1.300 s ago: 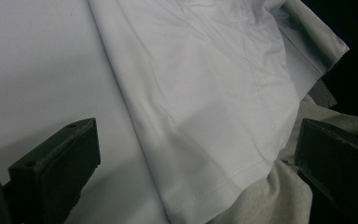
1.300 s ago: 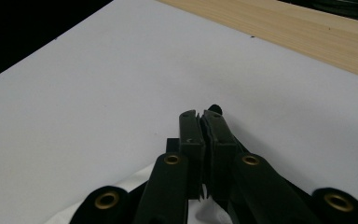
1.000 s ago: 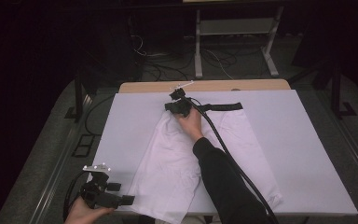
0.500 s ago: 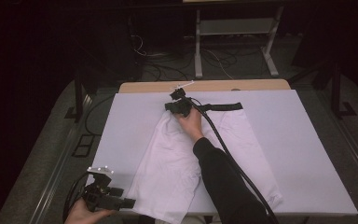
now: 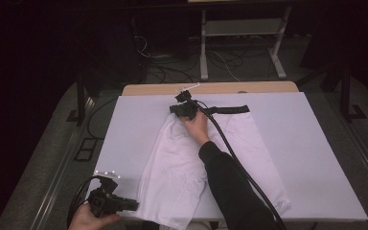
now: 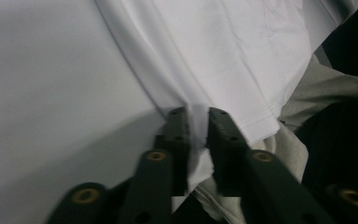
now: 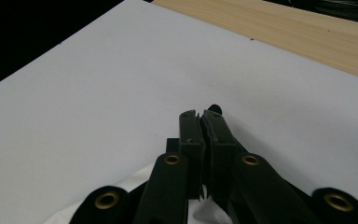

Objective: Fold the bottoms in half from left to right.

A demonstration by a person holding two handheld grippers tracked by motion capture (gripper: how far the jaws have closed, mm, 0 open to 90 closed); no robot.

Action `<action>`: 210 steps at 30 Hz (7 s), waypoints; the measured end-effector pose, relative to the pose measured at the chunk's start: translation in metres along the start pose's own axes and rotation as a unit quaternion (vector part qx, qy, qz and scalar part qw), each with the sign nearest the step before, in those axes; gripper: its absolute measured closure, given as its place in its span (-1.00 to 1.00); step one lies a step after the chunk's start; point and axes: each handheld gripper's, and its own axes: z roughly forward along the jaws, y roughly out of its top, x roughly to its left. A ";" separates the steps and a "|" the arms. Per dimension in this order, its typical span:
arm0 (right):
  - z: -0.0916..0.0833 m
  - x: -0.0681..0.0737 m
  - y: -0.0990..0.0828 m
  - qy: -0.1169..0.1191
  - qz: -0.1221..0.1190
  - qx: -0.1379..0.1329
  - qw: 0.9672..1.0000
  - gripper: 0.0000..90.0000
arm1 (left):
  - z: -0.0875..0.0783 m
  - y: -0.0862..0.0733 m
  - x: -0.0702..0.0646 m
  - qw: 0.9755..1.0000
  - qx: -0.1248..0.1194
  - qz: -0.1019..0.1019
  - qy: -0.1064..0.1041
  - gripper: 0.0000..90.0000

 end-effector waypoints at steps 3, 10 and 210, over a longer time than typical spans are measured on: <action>0.000 0.000 0.000 0.001 0.001 -0.002 1.000 0.90 | 0.000 0.001 0.001 1.000 -0.003 0.007 -0.002 0.93; -0.006 -0.002 0.002 0.005 0.004 -0.008 1.000 0.90 | -0.004 0.006 -0.007 0.999 -0.010 0.033 -0.011 0.97; -0.200 -0.191 -0.072 -0.056 0.018 -0.015 0.998 0.90 | 0.267 0.185 -0.241 0.926 0.032 0.284 -0.245 0.95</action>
